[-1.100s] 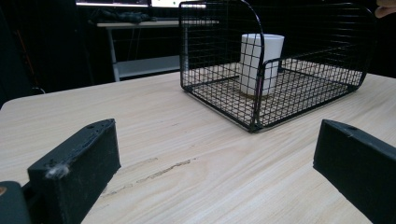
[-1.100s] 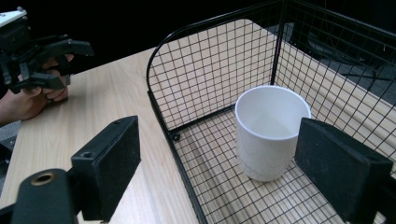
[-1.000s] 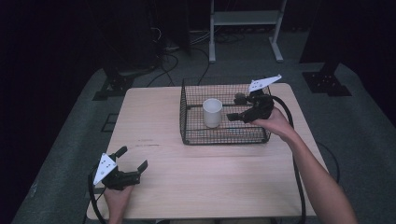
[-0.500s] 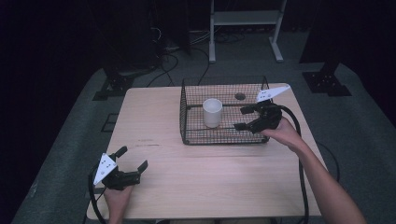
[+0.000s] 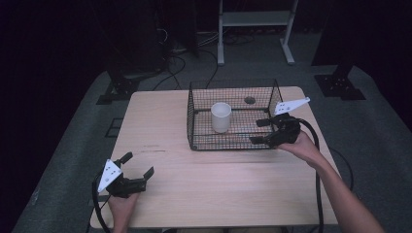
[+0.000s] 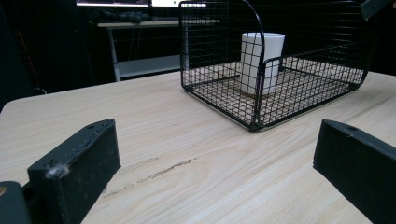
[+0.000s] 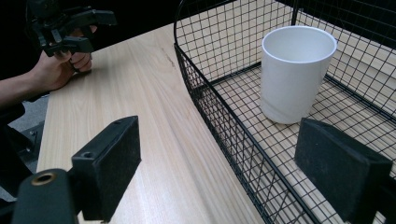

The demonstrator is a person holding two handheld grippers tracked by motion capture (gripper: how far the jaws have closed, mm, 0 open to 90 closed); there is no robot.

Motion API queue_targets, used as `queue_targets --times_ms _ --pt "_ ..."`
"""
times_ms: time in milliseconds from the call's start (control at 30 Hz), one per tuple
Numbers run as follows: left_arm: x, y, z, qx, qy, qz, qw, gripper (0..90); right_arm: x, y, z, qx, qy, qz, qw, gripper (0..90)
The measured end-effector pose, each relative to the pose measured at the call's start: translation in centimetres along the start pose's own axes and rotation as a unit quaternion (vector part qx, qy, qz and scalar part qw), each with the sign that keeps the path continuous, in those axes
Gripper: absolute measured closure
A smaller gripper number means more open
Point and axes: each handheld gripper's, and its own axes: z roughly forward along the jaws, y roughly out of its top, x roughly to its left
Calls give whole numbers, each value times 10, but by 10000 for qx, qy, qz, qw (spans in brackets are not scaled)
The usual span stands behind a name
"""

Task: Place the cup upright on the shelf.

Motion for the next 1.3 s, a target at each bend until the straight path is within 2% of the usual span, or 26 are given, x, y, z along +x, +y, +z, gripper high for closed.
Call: queue_targets --times_ms 100,233,967,1033,1300 --pt "0 0 0 -3 -1 2 10000 0 1 -3 -1 67 23 20 10000 135" --pt "0 0 0 -3 4 2 10000 0 5 -9 -6 -65 17 20 10000 135" --pt "0 0 0 1 6 3 10000 0 14 -38 -17 29 16 120 9999 137" --pt "0 0 0 2 7 1 10000 0 16 -41 -18 -38 21 127 9999 137" --pt "0 0 0 12 -1 -3 10000 0 18 -51 -21 52 22 164 9999 137"
